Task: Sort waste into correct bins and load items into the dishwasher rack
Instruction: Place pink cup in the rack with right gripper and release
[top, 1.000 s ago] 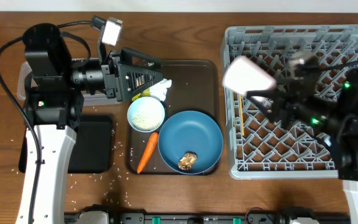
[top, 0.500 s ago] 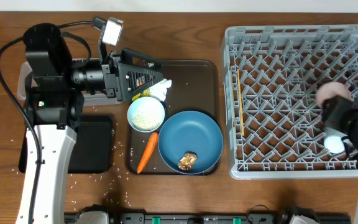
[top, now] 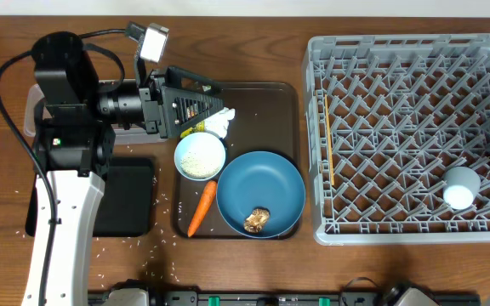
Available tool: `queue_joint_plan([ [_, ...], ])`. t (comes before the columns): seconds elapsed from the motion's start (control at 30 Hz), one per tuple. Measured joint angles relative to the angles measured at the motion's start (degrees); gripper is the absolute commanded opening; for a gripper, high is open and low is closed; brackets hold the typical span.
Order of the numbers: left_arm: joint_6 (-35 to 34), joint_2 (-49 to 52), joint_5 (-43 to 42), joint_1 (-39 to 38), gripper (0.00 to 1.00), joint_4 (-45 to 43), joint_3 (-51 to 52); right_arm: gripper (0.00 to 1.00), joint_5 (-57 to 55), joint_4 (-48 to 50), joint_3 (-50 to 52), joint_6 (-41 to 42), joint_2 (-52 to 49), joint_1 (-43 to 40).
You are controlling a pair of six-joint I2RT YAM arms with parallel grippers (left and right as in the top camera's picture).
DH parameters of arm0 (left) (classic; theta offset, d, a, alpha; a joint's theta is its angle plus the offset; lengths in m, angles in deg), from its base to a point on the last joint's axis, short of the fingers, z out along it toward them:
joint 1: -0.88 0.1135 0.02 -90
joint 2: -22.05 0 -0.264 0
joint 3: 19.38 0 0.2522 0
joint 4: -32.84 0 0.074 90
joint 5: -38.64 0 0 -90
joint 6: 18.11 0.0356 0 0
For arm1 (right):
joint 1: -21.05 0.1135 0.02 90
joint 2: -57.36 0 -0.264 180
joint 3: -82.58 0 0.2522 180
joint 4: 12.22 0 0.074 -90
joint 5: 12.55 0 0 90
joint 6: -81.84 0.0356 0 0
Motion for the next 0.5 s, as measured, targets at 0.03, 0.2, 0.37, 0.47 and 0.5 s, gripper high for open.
queue_joint_plan([
  [0.03,0.0,0.0,0.0,0.0,0.90,0.0,0.0,0.55,0.1,0.0,0.0,0.5,-0.8,-1.1],
  [0.2,0.0,0.0,0.0,0.0,0.90,0.0,0.0,0.55,1.3,0.1,0.0,3.0,-6.2,-6.3],
  [0.37,0.0,0.0,0.0,0.0,0.90,0.0,0.0,0.57,4.7,1.7,0.0,4.1,-12.2,-9.7],
  [0.47,0.0,0.0,0.0,0.0,0.90,0.0,0.0,0.59,7.0,3.5,0.0,4.3,-15.2,-11.1],
  [0.5,0.0,0.0,0.0,0.0,0.90,0.0,0.0,0.66,7.6,3.9,0.0,4.1,-15.9,-11.5],
])
